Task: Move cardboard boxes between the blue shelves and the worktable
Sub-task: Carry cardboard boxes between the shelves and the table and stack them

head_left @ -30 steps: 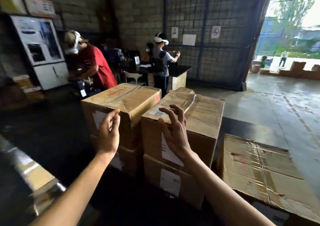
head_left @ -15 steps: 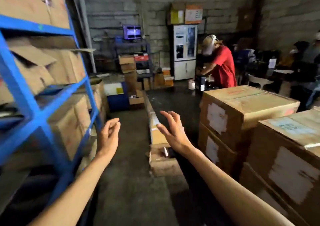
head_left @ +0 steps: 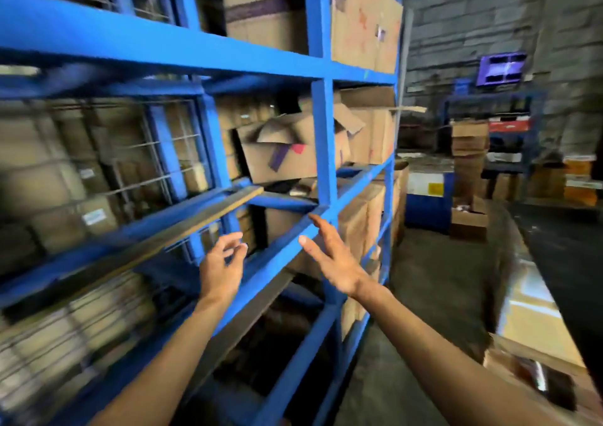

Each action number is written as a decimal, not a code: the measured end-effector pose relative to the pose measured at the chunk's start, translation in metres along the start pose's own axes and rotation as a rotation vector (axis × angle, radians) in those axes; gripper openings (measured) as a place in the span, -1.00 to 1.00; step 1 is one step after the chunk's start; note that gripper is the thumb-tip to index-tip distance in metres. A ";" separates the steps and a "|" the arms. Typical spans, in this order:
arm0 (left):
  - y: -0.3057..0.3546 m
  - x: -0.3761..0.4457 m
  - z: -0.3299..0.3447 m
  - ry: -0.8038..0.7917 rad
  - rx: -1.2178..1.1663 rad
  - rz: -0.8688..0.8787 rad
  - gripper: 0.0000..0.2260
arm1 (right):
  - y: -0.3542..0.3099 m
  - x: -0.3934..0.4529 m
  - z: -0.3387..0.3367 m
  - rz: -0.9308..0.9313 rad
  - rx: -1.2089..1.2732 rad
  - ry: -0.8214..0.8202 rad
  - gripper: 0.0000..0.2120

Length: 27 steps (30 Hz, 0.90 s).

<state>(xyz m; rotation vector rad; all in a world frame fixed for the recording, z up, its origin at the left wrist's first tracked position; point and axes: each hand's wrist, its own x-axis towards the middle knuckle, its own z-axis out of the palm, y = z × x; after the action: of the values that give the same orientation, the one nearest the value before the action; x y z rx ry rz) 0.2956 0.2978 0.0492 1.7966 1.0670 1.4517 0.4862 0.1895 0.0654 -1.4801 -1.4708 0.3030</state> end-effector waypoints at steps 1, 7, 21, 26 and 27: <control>-0.008 0.005 -0.020 0.064 0.011 -0.004 -0.83 | -0.007 0.012 0.020 -0.014 0.021 -0.035 -0.42; -0.039 0.004 -0.133 0.402 0.186 0.011 -0.85 | -0.052 0.053 0.138 -0.150 0.248 -0.223 -0.26; -0.082 -0.018 -0.316 0.915 0.219 -0.225 -0.60 | -0.171 0.093 0.289 -0.341 0.485 -0.679 -0.44; -0.103 -0.034 -0.336 0.944 0.121 -0.396 -0.34 | -0.221 0.109 0.323 -0.540 0.508 -0.681 -0.40; -0.088 -0.032 -0.333 0.949 0.106 -0.406 -0.39 | -0.232 0.113 0.329 -0.584 0.508 -0.663 -0.39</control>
<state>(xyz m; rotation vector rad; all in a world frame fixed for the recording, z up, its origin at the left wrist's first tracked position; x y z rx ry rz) -0.0498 0.3012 0.0365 0.7938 1.8434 2.0228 0.1221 0.3836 0.1323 -0.5100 -2.0695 0.7817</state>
